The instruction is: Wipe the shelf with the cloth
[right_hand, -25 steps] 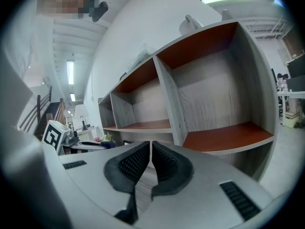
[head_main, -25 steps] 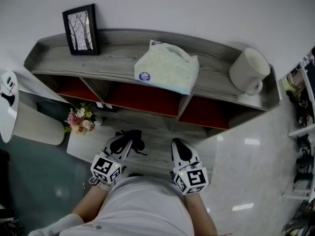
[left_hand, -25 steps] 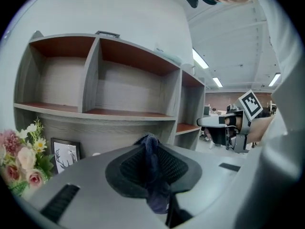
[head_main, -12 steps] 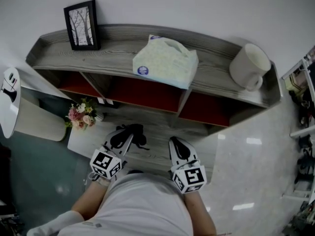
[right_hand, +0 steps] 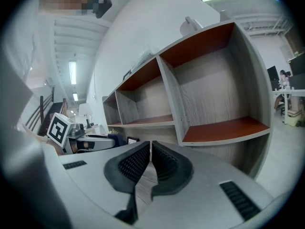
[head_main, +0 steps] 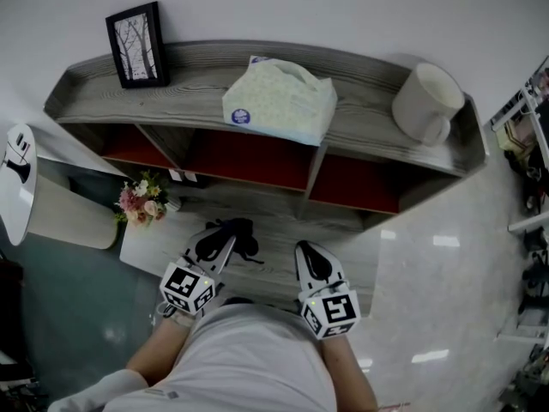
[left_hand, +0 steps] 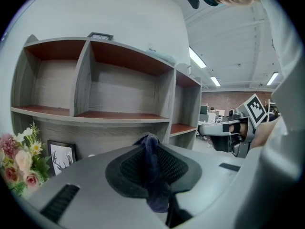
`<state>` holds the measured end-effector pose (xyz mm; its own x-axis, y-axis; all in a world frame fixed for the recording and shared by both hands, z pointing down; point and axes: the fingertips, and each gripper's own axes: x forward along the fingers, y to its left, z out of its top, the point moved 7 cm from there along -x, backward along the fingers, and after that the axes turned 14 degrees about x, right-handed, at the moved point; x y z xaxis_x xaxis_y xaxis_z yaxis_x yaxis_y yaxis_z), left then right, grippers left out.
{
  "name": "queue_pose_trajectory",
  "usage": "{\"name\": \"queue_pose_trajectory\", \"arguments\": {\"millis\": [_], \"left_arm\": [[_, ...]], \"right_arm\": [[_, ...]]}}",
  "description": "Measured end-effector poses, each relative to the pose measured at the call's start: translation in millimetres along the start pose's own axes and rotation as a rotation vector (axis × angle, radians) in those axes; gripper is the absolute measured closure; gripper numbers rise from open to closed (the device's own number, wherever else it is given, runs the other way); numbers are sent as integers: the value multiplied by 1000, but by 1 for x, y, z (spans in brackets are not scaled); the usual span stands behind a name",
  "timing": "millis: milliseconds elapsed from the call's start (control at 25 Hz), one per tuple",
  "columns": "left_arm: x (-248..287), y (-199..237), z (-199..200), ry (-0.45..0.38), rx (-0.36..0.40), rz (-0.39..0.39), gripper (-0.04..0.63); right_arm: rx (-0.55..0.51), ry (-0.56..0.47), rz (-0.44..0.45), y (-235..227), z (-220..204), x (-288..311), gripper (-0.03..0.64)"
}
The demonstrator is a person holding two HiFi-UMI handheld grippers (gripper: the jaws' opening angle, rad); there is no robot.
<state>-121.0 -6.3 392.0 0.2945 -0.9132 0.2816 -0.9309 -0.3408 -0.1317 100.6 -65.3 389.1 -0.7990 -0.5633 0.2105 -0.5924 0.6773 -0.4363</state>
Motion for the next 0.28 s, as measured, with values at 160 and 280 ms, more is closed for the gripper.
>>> {"name": "queue_pose_trajectory", "arguments": {"millis": [160,280], "left_arm": [[0,-2,-3,8,-6,-3,528],[1,-2,-4,10,-6,-2,528]], "right_arm": [[9,0,-9,-2,-3,-4,592],[13,1,-12,-4,-5,-5,592]]}}
